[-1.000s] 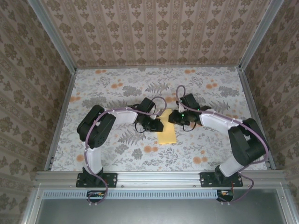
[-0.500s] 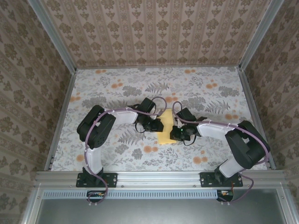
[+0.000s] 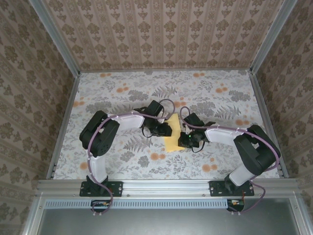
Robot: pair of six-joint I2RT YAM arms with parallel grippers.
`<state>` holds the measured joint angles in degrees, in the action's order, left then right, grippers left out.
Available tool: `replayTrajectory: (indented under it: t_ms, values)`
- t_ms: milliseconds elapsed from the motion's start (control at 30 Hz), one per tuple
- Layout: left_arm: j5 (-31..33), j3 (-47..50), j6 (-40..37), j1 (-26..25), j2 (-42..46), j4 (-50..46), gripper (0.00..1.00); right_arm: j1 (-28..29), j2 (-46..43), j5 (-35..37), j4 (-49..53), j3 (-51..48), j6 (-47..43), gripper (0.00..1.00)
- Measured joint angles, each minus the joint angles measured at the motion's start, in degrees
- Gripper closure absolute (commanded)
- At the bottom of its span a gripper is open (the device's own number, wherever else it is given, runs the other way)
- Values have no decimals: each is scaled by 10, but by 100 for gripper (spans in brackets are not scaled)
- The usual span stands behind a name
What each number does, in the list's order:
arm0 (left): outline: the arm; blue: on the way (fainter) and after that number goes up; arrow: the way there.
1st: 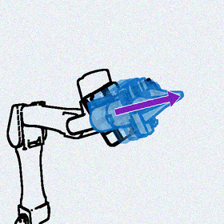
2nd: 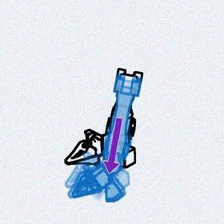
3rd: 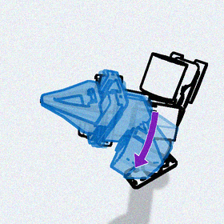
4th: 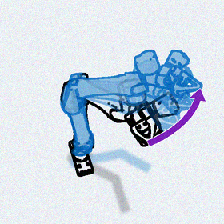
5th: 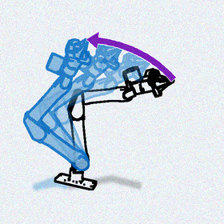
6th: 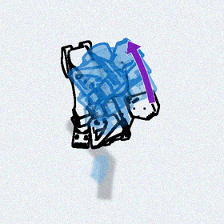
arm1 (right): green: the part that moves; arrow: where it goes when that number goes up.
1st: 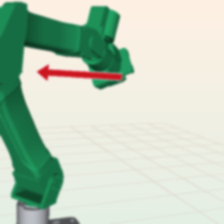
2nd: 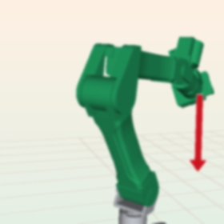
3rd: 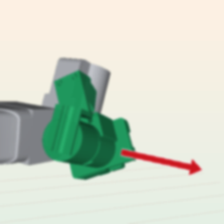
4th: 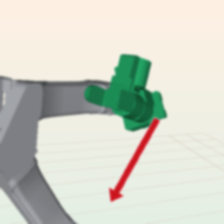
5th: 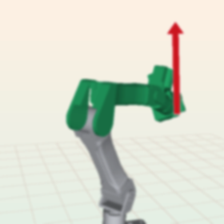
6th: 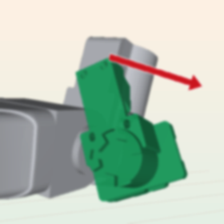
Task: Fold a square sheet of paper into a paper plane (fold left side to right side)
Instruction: First fold the square sheet of paper in half at the center of the table.
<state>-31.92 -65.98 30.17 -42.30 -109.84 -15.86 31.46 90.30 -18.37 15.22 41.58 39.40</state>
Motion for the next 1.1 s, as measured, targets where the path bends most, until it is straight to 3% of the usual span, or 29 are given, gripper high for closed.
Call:
replayTrajectory:
  t_ms: [333,1100]
  values:
    - [9,-8,-2,12,-21,9,84,1,5,1,10,8,-2,89]
    - [-9,-9,-2,49,-38,26,86,1,10,0,17,13,-4,89]
